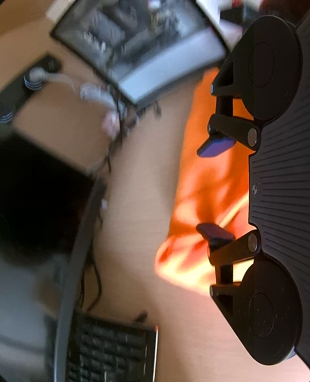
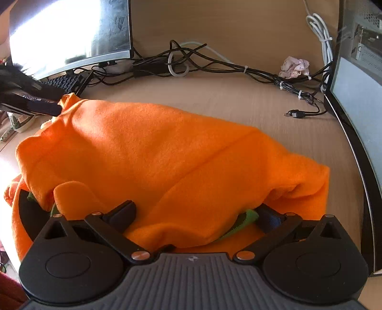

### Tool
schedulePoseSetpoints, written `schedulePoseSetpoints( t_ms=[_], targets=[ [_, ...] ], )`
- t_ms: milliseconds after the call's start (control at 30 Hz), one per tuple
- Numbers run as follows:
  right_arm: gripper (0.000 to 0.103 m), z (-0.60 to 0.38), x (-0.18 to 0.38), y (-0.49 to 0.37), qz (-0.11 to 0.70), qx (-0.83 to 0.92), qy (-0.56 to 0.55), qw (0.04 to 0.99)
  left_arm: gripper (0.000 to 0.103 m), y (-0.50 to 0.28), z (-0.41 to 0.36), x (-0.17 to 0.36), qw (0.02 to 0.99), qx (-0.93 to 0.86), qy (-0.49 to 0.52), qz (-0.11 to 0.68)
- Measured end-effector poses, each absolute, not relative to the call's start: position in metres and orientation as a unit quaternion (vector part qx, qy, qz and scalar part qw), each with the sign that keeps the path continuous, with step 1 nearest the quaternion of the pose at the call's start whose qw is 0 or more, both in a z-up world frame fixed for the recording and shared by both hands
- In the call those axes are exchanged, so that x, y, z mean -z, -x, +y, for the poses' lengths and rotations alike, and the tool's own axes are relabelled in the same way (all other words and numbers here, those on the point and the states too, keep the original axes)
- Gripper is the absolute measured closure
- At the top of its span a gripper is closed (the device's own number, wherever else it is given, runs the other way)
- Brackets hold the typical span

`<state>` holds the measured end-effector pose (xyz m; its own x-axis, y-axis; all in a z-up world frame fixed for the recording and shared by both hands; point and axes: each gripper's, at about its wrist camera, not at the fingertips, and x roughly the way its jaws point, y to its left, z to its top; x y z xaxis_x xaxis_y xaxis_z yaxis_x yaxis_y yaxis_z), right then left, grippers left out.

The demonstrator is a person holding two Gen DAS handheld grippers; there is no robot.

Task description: Fold clothes

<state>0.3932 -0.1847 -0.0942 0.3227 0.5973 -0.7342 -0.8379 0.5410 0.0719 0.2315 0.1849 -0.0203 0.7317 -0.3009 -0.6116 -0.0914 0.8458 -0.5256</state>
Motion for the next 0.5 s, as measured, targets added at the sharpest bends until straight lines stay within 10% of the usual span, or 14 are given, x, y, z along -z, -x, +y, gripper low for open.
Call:
schedulePoseSetpoints(
  t_ms=[333,500],
  targets=[
    [0.0,-0.188,0.096,-0.388,0.361,-0.428,0.163,0.812,0.042,-0.223,0.143,0.077,0.798,0.156,0.347,0.467],
    [0.0,-0.204,0.096,-0.39,0.369,-0.35,0.128,0.851,0.073,-0.275,0.138,0.075,0.806,0.158,0.326,0.468]
  ],
)
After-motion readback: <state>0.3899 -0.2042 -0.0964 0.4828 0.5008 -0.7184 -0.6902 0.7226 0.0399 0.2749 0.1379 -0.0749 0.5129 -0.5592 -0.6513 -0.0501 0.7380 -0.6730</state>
